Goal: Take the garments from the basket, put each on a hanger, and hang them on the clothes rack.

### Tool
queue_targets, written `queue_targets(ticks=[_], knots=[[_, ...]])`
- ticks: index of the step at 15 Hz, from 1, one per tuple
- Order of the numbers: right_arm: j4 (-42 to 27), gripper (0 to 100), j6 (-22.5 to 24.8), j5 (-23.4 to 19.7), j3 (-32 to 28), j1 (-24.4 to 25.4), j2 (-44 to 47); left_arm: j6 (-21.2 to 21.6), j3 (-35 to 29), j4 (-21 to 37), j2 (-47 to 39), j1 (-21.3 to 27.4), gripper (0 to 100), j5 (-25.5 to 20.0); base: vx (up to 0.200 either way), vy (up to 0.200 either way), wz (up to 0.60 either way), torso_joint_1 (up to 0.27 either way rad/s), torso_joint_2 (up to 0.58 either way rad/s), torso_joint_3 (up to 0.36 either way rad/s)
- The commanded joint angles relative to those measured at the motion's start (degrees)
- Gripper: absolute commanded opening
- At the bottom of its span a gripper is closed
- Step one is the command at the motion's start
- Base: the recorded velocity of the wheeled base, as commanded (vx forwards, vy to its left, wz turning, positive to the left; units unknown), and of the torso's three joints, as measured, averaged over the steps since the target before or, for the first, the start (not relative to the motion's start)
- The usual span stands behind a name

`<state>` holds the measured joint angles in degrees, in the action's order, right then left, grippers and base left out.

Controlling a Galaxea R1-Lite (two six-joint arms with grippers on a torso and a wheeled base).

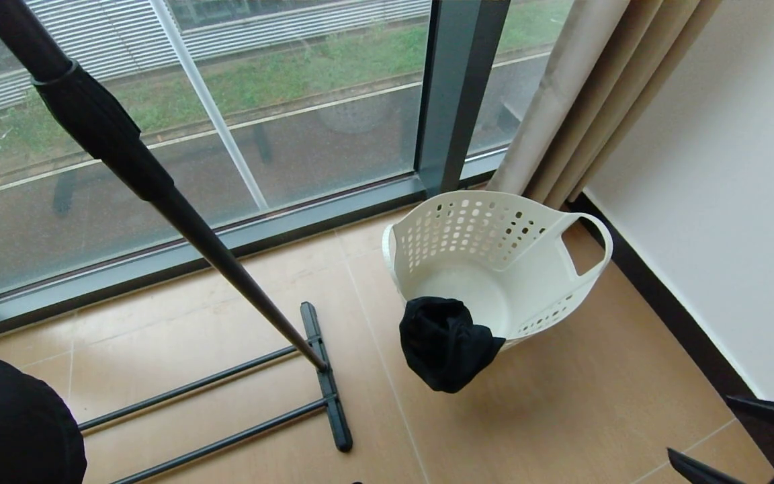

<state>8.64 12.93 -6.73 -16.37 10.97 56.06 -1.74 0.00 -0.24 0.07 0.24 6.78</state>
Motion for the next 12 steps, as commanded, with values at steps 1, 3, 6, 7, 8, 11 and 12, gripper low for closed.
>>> queue_targets(ticks=[1, 3, 6, 7, 8, 11, 12], knots=[[0.8, 100, 8.9, 0.0, -12.3, 1.0, 20.8, 0.0, 0.0, 0.0, -0.1, 0.0, 100, 0.0, 0.0, 0.0, 0.0, 0.0, 0.0, 0.0], [0.8, 100, 11.7, 0.1, -19.8, 2.2, 28.3, 0.0, 0.0, 0.0, -0.1, 0.0, 100, 0.0, 0.0, 0.0, 0.0, 0.0, 0.0, 0.0], [0.7, 100, 13.0, 0.8, -32.8, 7.0, 38.8, 0.0, 0.0, 0.0, -0.1, 0.0, 100, 0.0, 0.0, 0.0, 0.0, 0.0, 0.0, 0.0], [0.6, 100, 13.3, 0.9, -35.7, 7.9, 41.3, 0.0, 0.0, 0.0, -0.1, 0.0, 100, 0.0, 0.0, 0.0, 0.0, 0.0, 0.0, 0.0], [0.6, 100, 14.8, 0.9, -39.3, 8.1, 44.3, 0.0, 0.0, 0.0, -0.1, 0.0, 100, 0.0, 0.0, 0.0, 0.0, 0.0, 0.0, 0.0], [0.6, 100, 16.0, 1.4, -49.7, 9.3, 52.9, -0.1, 0.0, 0.0, -0.1, 0.0, 100, 0.1, 0.0, 0.0, 0.0, 0.0, 0.0, 0.0], [0.6, 100, 16.0, 1.5, -50.6, 10.2, 54.2, -0.1, 0.0, 0.0, -0.1, 0.0, 100, 0.1, 0.0, 0.0, 0.0, 0.0, 0.0, 0.0]])
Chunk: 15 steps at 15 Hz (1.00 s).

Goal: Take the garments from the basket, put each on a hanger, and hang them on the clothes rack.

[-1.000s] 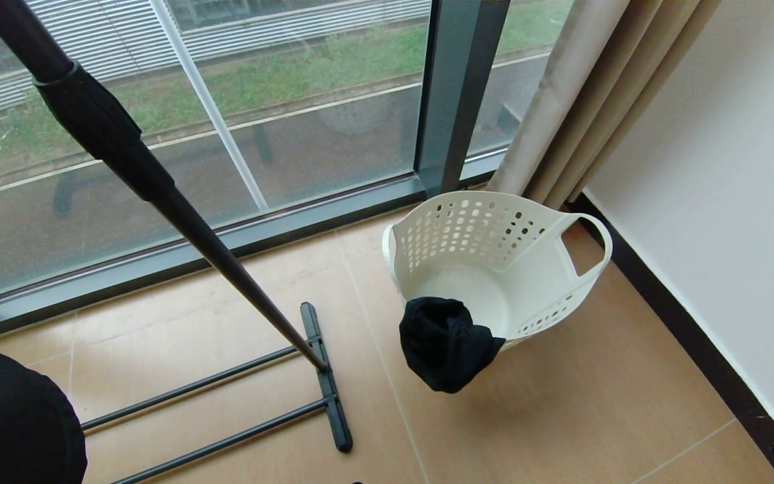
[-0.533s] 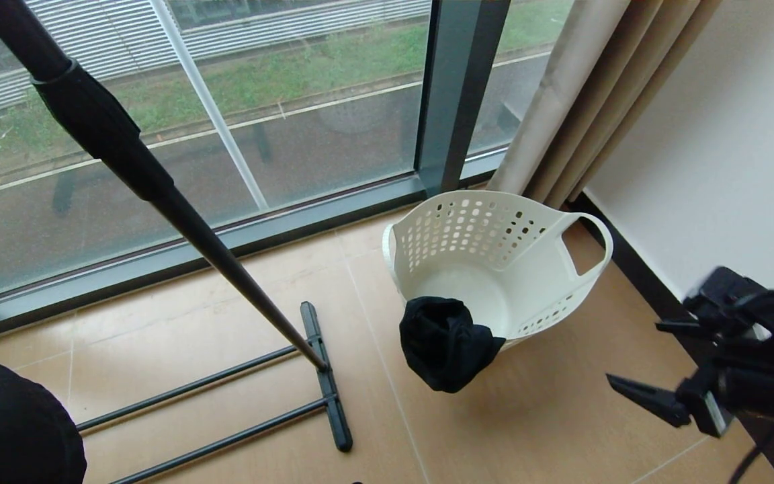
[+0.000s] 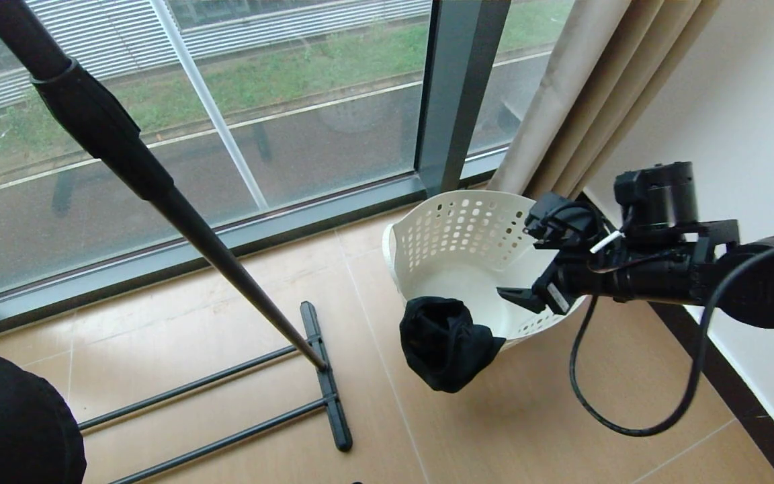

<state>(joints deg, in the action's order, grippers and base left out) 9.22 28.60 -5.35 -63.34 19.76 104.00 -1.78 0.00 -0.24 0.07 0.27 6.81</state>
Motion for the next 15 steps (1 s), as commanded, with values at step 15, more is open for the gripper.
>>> queue_targets(ticks=[15], knots=[[1.2, 100, -0.8, 5.0, -13.2, 2.5, 23.1, 0.7, 0.0, 0.0, -0.1, 0.0, 100, -2.2, 0.0, 0.0, 0.0, 0.0, 0.0, 0.0]])
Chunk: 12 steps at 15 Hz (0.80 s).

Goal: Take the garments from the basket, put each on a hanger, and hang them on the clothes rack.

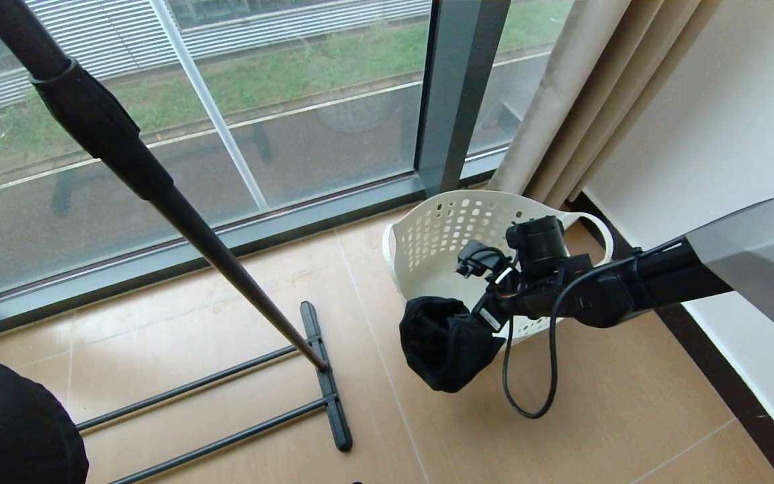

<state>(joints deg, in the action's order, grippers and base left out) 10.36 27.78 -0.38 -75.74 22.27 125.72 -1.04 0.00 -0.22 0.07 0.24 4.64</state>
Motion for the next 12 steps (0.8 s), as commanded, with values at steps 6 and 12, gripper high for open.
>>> queue_targets(ticks=[6, 12], knots=[[0.0, 100, -1.7, 0.6, -4.8, -0.8, 4.4, 0.0, 0.0, 0.0, -0.1, -0.1, 100, 0.0, 0.0, 0.0, 0.0, 0.0, 0.0, 0.0], [0.1, 100, -2.5, 2.7, -7.8, -0.8, 7.8, 0.0, 0.0, 0.0, -0.1, -0.1, 100, 0.0, 0.0, 0.0, 0.0, 0.0, 0.0, 0.0]])
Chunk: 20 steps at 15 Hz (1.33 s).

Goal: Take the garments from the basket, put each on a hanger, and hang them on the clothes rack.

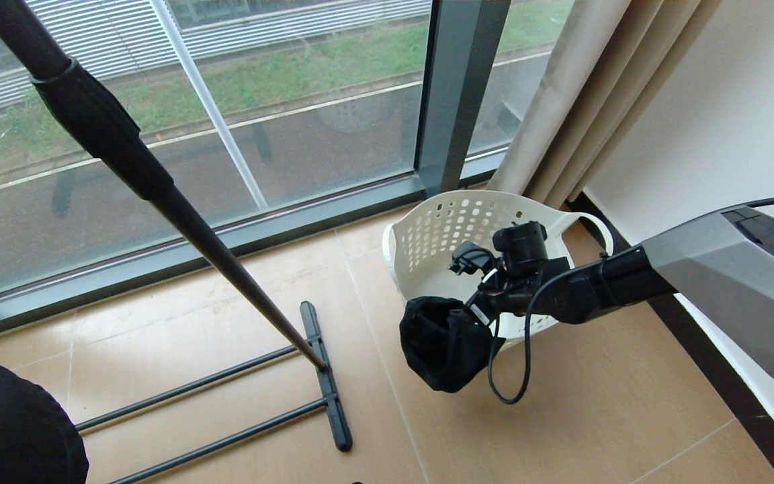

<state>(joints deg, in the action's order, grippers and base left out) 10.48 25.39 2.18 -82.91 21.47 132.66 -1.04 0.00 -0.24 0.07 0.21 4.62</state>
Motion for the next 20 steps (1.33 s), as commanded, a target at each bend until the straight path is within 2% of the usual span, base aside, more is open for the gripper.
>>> queue_targets(ticks=[1, 10, 20], knots=[[0.1, 100, -0.2, 0.2, -0.9, 0.0, 1.2, 0.0, 0.0, 0.0, -0.1, 0.1, 100, 0.0, 0.0, 0.0, 0.0, 0.0, 0.0, 0.0], [0.0, 100, -0.5, 0.4, -3.2, -0.8, 3.7, -0.1, 0.0, 0.0, -0.1, 0.1, 100, 0.1, 0.0, 0.0, 0.0, 0.0, 0.0, 0.0], [-0.1, 100, -4.7, 0.5, -7.4, -0.7, 7.5, -0.1, 0.0, 0.0, -0.1, 0.0, 100, 0.2, 0.0, 0.0, 0.0, 0.0, 0.0, 0.0]])
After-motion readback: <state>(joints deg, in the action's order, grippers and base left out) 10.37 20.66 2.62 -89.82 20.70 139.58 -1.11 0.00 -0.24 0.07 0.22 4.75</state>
